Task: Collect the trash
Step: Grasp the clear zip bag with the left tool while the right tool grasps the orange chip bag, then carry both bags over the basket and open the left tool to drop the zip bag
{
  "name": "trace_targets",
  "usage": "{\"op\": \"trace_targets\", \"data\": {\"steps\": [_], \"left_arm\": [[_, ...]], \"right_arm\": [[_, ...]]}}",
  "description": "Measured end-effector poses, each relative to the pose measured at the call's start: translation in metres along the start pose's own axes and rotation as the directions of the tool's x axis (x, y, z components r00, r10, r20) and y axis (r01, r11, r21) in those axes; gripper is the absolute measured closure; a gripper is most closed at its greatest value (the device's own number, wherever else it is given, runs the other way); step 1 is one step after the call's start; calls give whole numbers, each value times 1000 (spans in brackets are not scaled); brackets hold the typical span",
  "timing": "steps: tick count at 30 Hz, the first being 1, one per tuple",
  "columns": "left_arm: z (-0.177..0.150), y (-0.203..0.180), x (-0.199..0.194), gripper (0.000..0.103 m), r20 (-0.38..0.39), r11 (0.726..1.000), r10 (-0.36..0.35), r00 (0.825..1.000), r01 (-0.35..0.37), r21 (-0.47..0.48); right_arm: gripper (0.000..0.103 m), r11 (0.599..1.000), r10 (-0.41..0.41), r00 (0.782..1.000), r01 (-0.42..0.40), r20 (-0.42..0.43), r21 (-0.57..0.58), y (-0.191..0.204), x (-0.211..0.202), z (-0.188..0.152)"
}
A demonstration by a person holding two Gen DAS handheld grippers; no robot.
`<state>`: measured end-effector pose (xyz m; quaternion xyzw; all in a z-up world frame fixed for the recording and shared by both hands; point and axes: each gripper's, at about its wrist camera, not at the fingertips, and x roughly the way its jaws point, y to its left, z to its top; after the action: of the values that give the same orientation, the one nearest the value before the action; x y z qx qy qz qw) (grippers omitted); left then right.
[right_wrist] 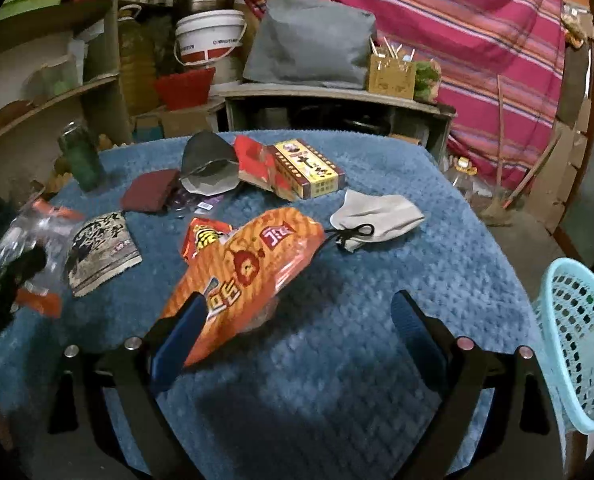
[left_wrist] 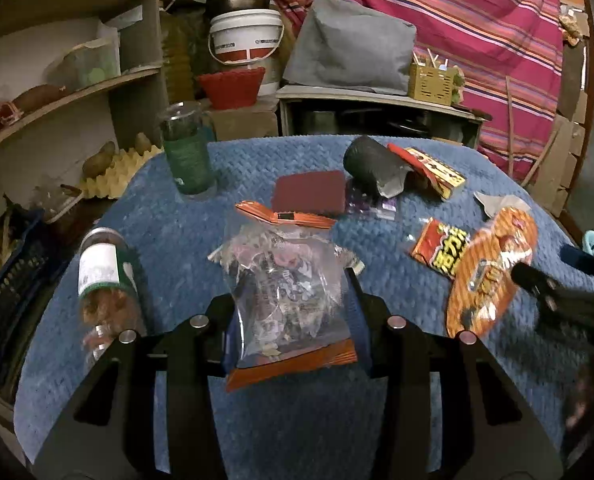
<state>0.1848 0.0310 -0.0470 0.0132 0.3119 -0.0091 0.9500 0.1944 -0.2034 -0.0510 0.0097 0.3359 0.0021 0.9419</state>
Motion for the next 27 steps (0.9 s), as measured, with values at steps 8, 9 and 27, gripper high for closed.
{"op": "trace_targets", "data": {"steps": [8,9,27], "left_arm": [[-11,-1,13,60,-13,1000,-12,1000,12,-1],[-11,-2,15,60,-18,1000,-12,1000,13,1],[-11,1,20,60,-24,1000,7,1000,-7,-9]], "right_arm": [[35,997,72,996,-72,-61,4,5,22,6],[41,996,88,994,-87,-67,8,7,24,6],[98,984,176,984,-176,36,-7,3,-12,3]]}}
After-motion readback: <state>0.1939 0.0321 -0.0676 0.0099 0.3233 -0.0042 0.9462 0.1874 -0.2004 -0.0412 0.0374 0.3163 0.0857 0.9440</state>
